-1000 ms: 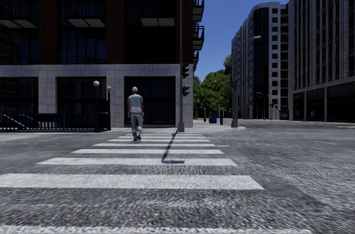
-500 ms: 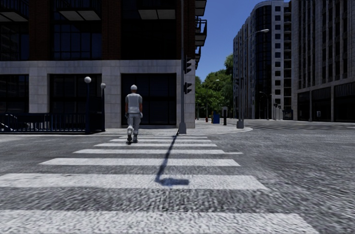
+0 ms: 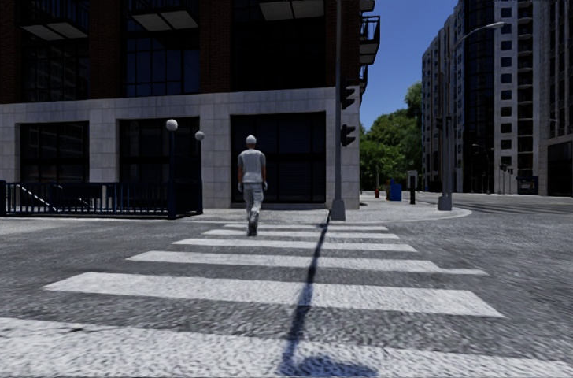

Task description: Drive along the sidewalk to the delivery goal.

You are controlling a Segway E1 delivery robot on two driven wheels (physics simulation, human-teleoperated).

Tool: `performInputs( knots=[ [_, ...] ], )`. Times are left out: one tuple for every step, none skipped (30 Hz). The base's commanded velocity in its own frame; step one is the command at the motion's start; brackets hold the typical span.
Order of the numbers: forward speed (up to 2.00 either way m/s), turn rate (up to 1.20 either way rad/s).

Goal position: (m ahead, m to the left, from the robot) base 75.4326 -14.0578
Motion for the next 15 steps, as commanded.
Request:
performInputs(
  knots=[
    [2.00, 0.00],
    [2.00, 0.00],
    [2.00, 0.00],
    [2.00, 0.00],
    [2.00, 0.00],
    [2.00, 0.00],
    [2.00, 0.00],
    [2.00, 0.00],
    [2.00, 0.00],
    [2.00, 0.00],
    [2.00, 0.00],
    [2.00, 0.18],
    [2.00, 0.39],
    [2.00, 0.54],
    [2.00, 0.63]
  ],
)
